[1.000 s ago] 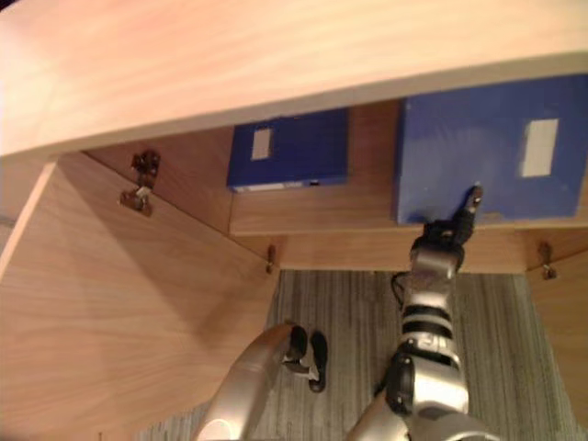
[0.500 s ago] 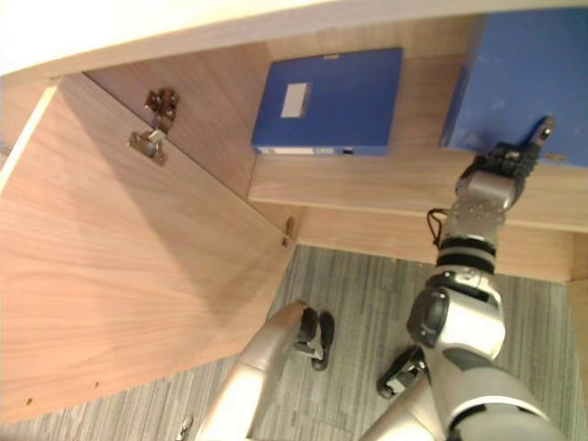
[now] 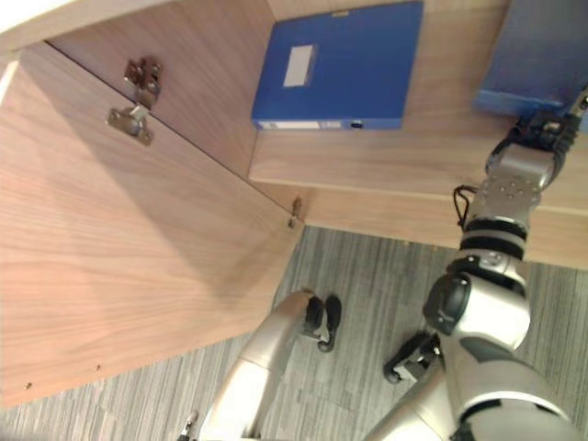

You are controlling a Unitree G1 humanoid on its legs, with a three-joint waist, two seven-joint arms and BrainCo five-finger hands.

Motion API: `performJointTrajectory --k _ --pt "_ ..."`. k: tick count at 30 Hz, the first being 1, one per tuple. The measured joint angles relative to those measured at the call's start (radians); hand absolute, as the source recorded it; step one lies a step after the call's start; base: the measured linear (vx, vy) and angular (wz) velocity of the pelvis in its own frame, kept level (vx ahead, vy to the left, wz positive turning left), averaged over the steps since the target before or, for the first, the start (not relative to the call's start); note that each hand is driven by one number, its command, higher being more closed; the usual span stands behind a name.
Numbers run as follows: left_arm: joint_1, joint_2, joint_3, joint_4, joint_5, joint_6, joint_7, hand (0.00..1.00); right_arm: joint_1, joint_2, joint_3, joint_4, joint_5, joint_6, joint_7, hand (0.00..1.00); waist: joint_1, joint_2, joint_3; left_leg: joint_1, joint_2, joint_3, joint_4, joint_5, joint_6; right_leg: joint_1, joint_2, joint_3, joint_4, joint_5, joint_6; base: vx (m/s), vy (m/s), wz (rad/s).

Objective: Walk over to the cabinet, pick up the folder, carry it to the office cabinet, place the folder inside the office cabinet, then close the office cabinet door

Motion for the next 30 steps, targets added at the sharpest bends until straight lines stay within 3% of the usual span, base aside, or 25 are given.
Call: performJointTrajectory --k 3,6,9,14,19,23,28,30 --pt "-0.002 0.0 -0.004 0.0 -0.003 -0.001 0.001 0.0 -0.008 -0.004 0.003 -0.008 -0.001 -0.008 0.009 0.0 -0.004 -0.001 0.002 -0.001 -0.008 -0.005 -0.017 0.009 -0.008 0.001 0.0 0.001 -0.008 0.0 0.0 0.04 -0.069 0.12" --pt "-0.003 0.0 -0.004 0.0 -0.017 -0.001 0.001 0.0 -0.005 -0.006 0.015 -0.006 -0.04 0.018 0.013 0.0 -0.007 -0.002 0.005 -0.001 -0.005 -0.007 -0.021 0.011 -0.011 0.001 0.007 0.001 -0.011 0.0 0.0 0.03 -0.065 -0.02" --pt "-0.003 0.0 -0.004 0.0 -0.024 -0.001 0.001 0.0 0.017 -0.025 0.067 0.016 -0.139 0.074 0.06 0.0 -0.011 -0.003 0.007 0.003 0.002 -0.006 -0.028 0.013 -0.011 0.003 0.016 -0.001 -0.021 0.001 0.0 0.04 -0.064 -0.07" --pt "-0.002 0.001 -0.003 0.002 -0.039 -0.006 -0.007 0.0 0.026 -0.124 0.278 0.078 -0.438 0.232 0.182 0.0 -0.02 -0.013 0.019 0.013 0.019 -0.012 -0.043 0.017 -0.008 0.017 0.036 -0.017 -0.043 0.004 -0.005 0.06 -0.072 -0.07" --pt "-0.002 0.001 0.007 0.003 -0.035 -0.01 -0.028 0.0 0.023 -0.203 0.37 0.108 -0.686 0.31 0.277 0.0 -0.029 -0.019 0.024 0.019 0.029 -0.02 -0.075 0.031 -0.014 0.031 0.051 -0.038 -0.08 0.019 -0.01 0.06 -0.059 -0.05" --pt "-0.002 0.003 0.021 0.002 -0.034 -0.014 -0.047 0.0 0.018 -0.244 0.419 0.117 -0.827 0.344 0.331 0.0 -0.044 -0.044 0.056 0.056 0.033 -0.021 -0.118 0.048 -0.021 0.06 0.063 -0.045 -0.115 0.032 -0.014 0.04 -0.062 -0.05" --pt "-0.002 0.004 0.031 0.002 -0.034 -0.015 -0.078 0.0 0.006 -0.307 0.498 0.12 -0.829 0.353 0.416 0.0 -0.059 -0.056 0.084 0.075 0.034 -0.019 -0.146 0.063 -0.024 0.073 0.064 -0.05 -0.131 0.04 -0.02 0.03 -0.061 -0.01" --pt "-0.002 0.004 0.04 0.001 -0.034 -0.015 -0.088 0.0 -0.002 -0.312 0.536 0.118 -0.882 0.355 0.447 0.0 -0.062 -0.065 0.09 0.082 0.034 -0.018 -0.157 0.068 -0.028 0.076 0.065 -0.051 -0.137 0.042 -0.024 0.02 -0.059 -0.01"
